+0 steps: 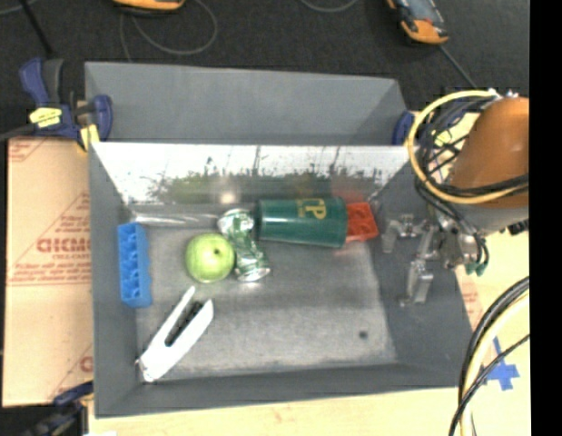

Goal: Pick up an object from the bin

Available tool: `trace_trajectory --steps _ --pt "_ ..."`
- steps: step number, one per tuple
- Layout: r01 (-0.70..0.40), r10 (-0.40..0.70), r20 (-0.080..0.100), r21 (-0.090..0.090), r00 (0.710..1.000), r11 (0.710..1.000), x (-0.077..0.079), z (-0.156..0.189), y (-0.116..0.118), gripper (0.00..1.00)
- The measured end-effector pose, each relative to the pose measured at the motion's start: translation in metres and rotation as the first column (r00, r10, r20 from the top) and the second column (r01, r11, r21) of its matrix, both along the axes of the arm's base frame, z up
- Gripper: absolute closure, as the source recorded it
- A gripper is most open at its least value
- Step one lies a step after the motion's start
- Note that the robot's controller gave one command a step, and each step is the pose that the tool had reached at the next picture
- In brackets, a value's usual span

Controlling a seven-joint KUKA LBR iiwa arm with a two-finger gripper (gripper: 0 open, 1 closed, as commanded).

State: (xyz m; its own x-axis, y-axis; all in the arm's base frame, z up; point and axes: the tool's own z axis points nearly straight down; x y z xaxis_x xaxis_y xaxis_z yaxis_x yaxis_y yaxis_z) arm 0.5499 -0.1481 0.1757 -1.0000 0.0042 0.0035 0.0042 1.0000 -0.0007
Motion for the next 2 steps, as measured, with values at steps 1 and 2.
trace_trajectory --steps 1,2 --pt "-0.003 0.003 0.007 -0.001 1.0 1.0 0.002 0.004 0.001 0.0" --pt "-0.055 0.055 0.018 -0.005 0.998 0.998 0.037 -0.032 0.013 0.0"
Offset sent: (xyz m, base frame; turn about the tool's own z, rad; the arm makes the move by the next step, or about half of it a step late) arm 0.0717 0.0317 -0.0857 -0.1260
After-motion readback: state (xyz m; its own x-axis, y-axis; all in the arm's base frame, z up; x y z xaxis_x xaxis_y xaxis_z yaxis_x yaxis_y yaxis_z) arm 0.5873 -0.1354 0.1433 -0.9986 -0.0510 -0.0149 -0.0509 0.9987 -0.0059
